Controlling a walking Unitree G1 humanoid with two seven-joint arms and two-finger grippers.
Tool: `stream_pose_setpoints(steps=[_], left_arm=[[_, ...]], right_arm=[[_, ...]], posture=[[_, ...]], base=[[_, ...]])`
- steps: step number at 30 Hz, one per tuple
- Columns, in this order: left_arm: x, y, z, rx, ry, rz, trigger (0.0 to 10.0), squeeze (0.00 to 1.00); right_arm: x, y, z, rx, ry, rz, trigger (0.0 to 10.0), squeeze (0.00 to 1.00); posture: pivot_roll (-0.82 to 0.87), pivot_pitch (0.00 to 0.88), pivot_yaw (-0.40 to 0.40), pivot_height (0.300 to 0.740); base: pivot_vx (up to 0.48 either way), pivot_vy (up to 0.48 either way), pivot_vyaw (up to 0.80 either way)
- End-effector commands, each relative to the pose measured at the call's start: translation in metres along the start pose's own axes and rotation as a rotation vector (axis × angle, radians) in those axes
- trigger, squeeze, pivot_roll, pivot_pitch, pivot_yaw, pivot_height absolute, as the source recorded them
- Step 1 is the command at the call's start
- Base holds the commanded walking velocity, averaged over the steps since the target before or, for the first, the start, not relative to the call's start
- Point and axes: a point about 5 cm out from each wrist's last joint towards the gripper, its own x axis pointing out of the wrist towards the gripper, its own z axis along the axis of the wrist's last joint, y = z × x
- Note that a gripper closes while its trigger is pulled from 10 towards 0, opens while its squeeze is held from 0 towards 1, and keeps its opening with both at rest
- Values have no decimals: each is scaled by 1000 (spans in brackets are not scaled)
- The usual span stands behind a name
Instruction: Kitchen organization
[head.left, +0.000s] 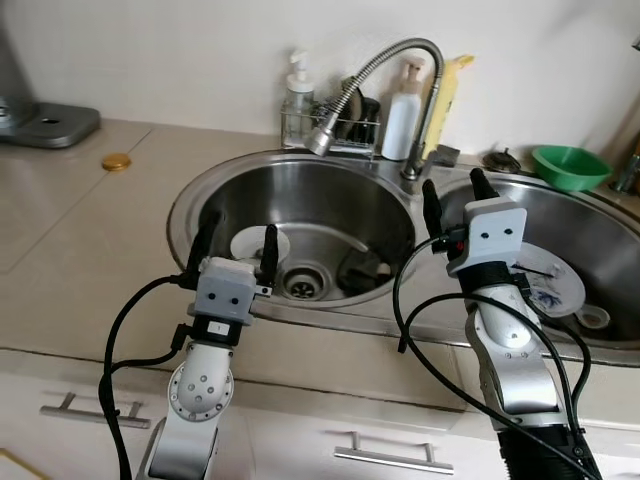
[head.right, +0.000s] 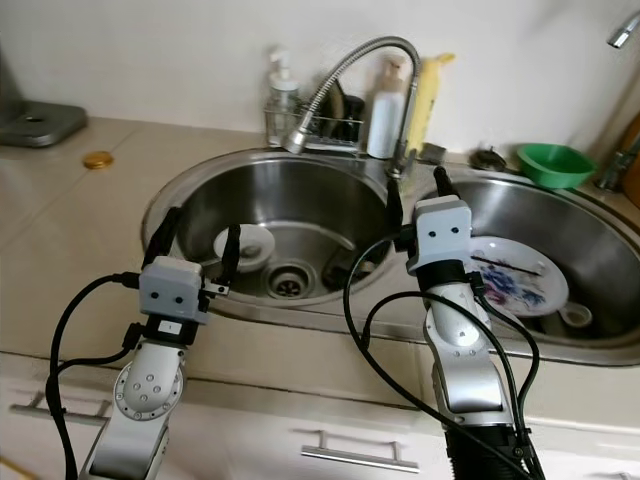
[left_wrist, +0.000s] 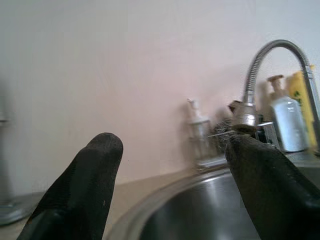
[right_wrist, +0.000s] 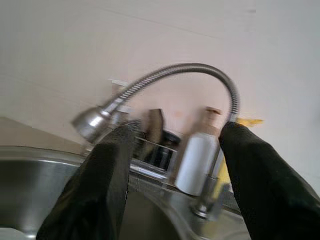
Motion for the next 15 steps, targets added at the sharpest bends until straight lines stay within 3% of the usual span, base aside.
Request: stream_pose_setpoints(steps=[1, 10, 15], left_arm=[[3, 1, 5, 12, -22, -1, 10000, 0], [3, -1, 7, 9, -28, -3, 10000, 0], [2, -1, 9, 12, -53, -8, 10000, 0]], right_arm=[[2, 4, 8, -5, -30, 17, 10000, 0], [0, 5, 8, -8, -28, 17, 10000, 0], [-4, 4, 7, -25, -25, 18, 10000, 0]], posture=[[79, 0, -57, 740], [74, 0, -55, 740], [64, 0, -53, 740]], base=[[0, 480, 0], [0, 480, 0], [0, 0, 0]])
